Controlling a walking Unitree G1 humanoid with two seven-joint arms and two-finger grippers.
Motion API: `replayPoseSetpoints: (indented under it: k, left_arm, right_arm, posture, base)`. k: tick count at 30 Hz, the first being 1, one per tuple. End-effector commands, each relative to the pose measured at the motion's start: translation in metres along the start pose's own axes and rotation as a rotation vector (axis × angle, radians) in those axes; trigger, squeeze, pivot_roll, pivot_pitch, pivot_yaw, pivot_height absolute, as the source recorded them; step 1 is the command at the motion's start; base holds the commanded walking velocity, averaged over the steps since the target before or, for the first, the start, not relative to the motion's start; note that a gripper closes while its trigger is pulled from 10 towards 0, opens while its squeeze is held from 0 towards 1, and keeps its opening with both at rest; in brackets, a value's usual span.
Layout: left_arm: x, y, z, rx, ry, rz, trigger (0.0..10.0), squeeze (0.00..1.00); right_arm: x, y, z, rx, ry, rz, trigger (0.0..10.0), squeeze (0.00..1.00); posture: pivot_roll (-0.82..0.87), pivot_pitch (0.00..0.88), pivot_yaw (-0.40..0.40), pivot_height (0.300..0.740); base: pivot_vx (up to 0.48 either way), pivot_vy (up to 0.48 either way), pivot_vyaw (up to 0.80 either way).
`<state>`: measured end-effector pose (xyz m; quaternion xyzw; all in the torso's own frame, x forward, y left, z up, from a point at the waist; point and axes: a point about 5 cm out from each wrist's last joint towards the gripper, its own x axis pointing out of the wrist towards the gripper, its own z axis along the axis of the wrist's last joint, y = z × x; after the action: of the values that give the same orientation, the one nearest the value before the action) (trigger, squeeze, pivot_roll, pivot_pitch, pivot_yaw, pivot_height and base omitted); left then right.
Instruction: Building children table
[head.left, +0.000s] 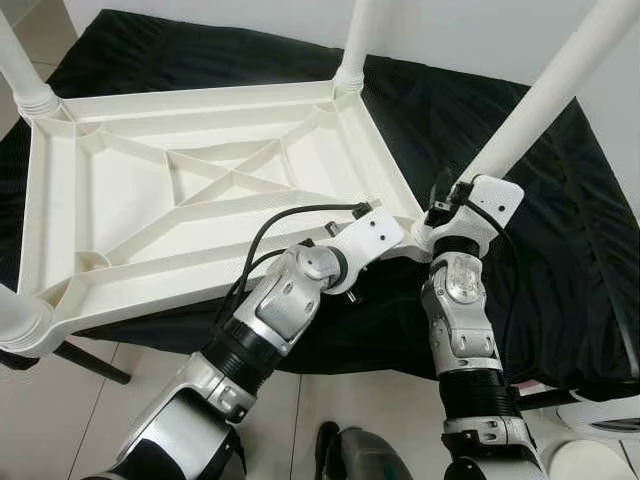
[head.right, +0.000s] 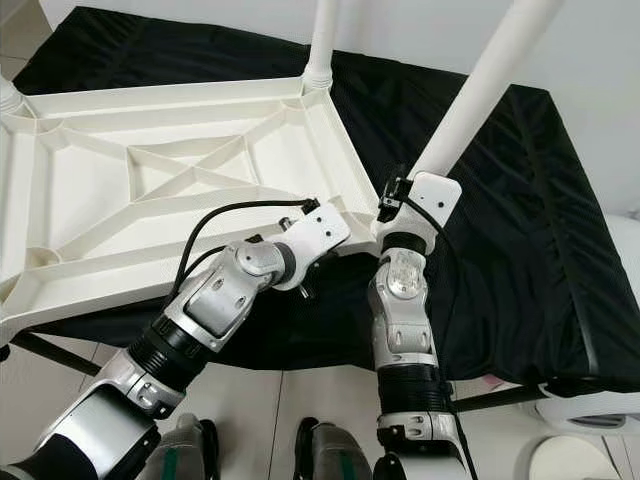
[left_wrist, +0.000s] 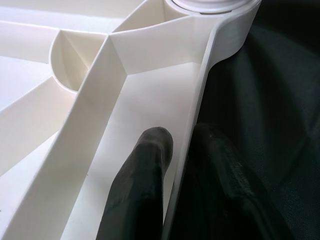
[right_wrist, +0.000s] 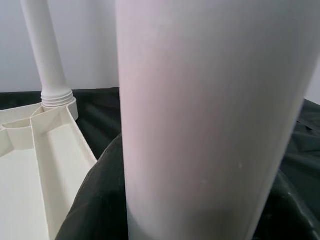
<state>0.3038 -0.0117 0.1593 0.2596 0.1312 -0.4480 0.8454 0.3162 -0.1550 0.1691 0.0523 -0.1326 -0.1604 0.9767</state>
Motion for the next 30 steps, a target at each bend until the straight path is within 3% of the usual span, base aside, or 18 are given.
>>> replayPoseSetpoints:
  k: [1, 12, 30]
  left_arm:
    - [-0.0014, -0.0007, 0.0, 0.008, -0.004, 0.0, 10.0, 0.0]
    - [-0.0014, 0.0003, 0.001, 0.011, -0.005, 0.0, 10.0, 0.0]
    - [-0.0007, 0.002, 0.0024, 0.009, -0.01, 0.005, 10.0, 0.0]
  right_arm:
    - [-0.0105, -0.0345, -0.0341, -0.073, 0.161, -0.156, 10.0, 0.0]
    - [-0.0162, -0.0387, -0.032, -0.063, 0.146, -0.243, 10.0, 0.0]
    - [-0.0189, -0.0323, -0.0296, -0.051, 0.137, -0.227, 10.0, 0.0]
  posture:
    - [0.04, 0.129, -0.085, 0.74]
    - [0.04, 0.13, -0.082, 0.74]
    - [0.04, 0.127, -0.086, 0.74]
  base:
    - [0.0, 0.0, 0.0]
    - [0.0, 0.0, 0.0]
    - [0.0, 0.0, 0.0]
